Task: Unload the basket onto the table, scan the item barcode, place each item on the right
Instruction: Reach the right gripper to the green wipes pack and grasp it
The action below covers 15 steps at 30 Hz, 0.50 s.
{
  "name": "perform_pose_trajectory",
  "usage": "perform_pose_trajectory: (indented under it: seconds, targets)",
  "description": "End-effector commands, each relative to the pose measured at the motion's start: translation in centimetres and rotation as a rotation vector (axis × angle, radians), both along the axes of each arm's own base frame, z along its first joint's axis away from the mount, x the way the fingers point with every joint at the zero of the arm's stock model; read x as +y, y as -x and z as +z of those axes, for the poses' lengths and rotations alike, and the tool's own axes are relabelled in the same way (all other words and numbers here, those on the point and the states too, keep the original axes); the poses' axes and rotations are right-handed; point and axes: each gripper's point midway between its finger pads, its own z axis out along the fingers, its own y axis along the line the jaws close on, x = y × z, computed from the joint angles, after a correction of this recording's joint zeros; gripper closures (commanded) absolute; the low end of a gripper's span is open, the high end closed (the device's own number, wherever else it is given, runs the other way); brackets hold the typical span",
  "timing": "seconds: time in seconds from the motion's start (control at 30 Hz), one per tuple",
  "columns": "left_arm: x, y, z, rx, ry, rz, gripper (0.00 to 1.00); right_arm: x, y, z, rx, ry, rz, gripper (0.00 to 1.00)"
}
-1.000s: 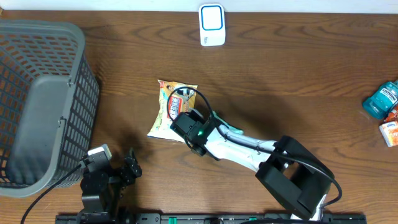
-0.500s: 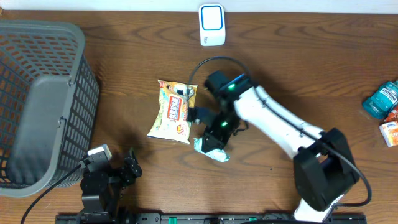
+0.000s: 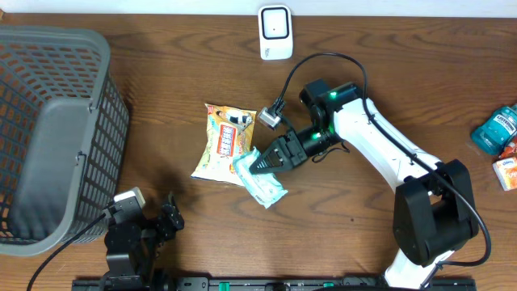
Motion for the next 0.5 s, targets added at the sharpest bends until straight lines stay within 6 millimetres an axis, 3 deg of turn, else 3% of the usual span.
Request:
perform_pose_trajectory:
  seconds: [0.0, 0.17, 0.47]
  targets:
    - [0.15, 0.00, -0.05, -0.002, 0.000, 0.010, 0.09, -0.03, -0.15, 1.84, 0.286, 0.034, -0.039, 0.99]
    - [0.15, 0.01, -0.06, -0.002, -0.001, 0.010, 0.09, -0.21, 0.21, 1.93, 0.459, 0.121, -0.049, 0.99]
    - [0.15, 0.00, -0.05, -0.002, 0.000, 0.010, 0.09, -0.39, 0.18, 1.98, 0.501, 0.140, -0.057, 0.99]
